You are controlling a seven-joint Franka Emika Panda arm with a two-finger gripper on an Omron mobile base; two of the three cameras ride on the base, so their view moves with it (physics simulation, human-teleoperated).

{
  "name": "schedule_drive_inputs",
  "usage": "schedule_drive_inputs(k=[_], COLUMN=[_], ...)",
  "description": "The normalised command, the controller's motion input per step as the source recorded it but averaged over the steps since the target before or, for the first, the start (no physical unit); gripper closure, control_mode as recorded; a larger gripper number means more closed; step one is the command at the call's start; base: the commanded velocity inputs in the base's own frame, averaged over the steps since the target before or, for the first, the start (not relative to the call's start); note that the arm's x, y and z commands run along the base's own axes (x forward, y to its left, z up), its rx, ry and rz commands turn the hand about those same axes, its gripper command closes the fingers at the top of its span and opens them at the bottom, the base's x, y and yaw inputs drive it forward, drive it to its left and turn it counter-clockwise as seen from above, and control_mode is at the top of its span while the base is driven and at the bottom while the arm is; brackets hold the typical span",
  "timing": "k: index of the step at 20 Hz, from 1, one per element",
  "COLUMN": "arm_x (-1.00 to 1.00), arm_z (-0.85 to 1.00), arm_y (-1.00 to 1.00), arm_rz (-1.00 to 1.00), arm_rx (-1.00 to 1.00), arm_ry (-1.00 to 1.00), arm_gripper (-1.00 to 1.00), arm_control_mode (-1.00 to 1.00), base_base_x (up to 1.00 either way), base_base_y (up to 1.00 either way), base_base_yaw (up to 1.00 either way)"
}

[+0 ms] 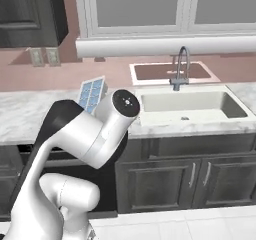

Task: The ice cube tray has been filled with water. Take the tray and place it in the freezer to make ice. Close the freezer door after placing the tray.

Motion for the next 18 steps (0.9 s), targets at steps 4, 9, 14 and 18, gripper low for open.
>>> schedule_drive_inputs(k=[4, 9, 14, 18], arm_x=[0.0, 0.0, 0.0, 0.0], arm_z=[0.0, 0.0, 0.0, 0.0], arm_y=[0.0, 0.0, 0.0, 0.0], arm_rz=[0.0, 0.0, 0.0, 0.0], arm_rx=[0.0, 0.0, 0.0, 0.0], arm_ry=[0.0, 0.0, 0.0, 0.0], arm_gripper=[1.0, 1.0, 1.0, 1.0], arm_control_mode=[1.0, 1.0, 1.0, 1.0], base_base_x=[-0.13, -0.2, -0.12, -0.05], base_base_y=[-0.09, -0.02, 0.0, 0.0], base_base_yaw=[-0.45, -0.49, -0.46, -0.45])
